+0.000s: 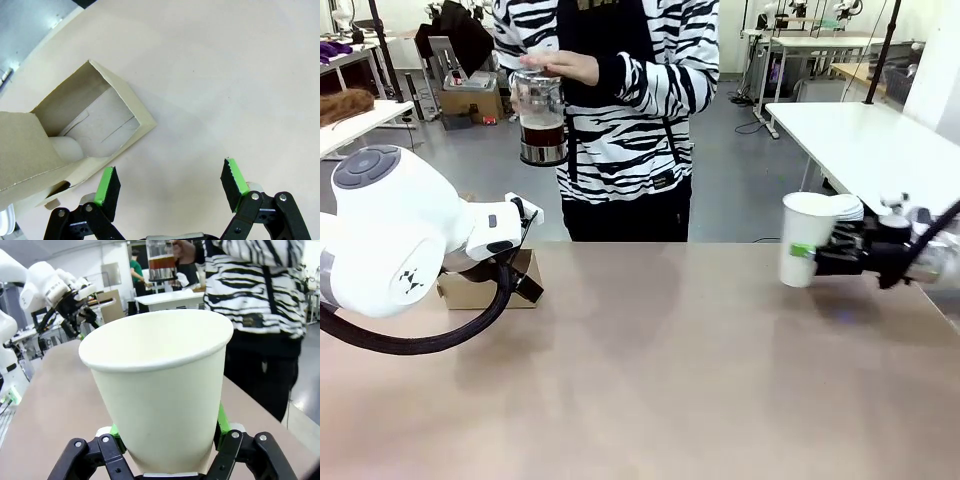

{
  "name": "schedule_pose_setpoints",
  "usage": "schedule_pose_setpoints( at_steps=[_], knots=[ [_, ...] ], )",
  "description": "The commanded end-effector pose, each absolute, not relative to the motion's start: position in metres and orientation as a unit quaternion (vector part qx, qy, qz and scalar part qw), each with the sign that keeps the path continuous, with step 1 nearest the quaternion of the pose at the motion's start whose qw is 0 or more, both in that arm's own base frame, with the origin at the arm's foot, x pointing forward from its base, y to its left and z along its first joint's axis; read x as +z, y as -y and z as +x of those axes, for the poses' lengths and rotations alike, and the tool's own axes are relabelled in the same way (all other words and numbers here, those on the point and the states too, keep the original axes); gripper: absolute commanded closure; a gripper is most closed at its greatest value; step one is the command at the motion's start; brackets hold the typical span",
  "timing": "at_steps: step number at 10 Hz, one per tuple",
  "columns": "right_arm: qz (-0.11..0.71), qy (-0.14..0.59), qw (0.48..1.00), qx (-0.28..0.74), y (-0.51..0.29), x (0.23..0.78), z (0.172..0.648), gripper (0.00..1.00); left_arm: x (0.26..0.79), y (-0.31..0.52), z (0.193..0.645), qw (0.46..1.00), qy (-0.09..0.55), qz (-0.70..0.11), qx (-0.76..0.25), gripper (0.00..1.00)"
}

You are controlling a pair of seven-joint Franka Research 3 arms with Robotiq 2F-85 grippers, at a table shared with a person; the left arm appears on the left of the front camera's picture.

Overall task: Pour a drink into a cup and package it in a carrier.
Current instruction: Pick up the 600 ml Paper Cup and place it in the middle top area of the table.

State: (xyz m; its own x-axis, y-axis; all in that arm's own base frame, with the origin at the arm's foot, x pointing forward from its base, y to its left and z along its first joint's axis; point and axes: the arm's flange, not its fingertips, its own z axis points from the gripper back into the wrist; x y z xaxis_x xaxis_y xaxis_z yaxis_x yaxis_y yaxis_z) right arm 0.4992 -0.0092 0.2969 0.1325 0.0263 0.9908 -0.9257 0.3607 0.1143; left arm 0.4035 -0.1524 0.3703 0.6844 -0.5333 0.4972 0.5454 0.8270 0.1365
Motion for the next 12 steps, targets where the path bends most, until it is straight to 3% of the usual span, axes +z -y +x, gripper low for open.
schedule_pose_setpoints(
  at_steps=[1, 6, 12],
  knots=[
    [0.422, 0.524, 0.647, 0.358, -0.047, 0.301, 0.542, 0.24, 0.371, 0.152, 0.403, 0.918, 0.268, -0.012, -0.294, 0.00],
    [0.421, 0.547, 0.637, 0.344, -0.136, 0.257, 0.617, 0.24, 0.371, 0.152, 0.403, 0.918, 0.268, -0.012, -0.294, 0.00],
    [0.431, 0.539, 0.630, 0.355, -0.139, 0.248, 0.619, 0.24, 0.371, 0.152, 0.403, 0.918, 0.268, -0.012, -0.294, 0.00]
  ],
)
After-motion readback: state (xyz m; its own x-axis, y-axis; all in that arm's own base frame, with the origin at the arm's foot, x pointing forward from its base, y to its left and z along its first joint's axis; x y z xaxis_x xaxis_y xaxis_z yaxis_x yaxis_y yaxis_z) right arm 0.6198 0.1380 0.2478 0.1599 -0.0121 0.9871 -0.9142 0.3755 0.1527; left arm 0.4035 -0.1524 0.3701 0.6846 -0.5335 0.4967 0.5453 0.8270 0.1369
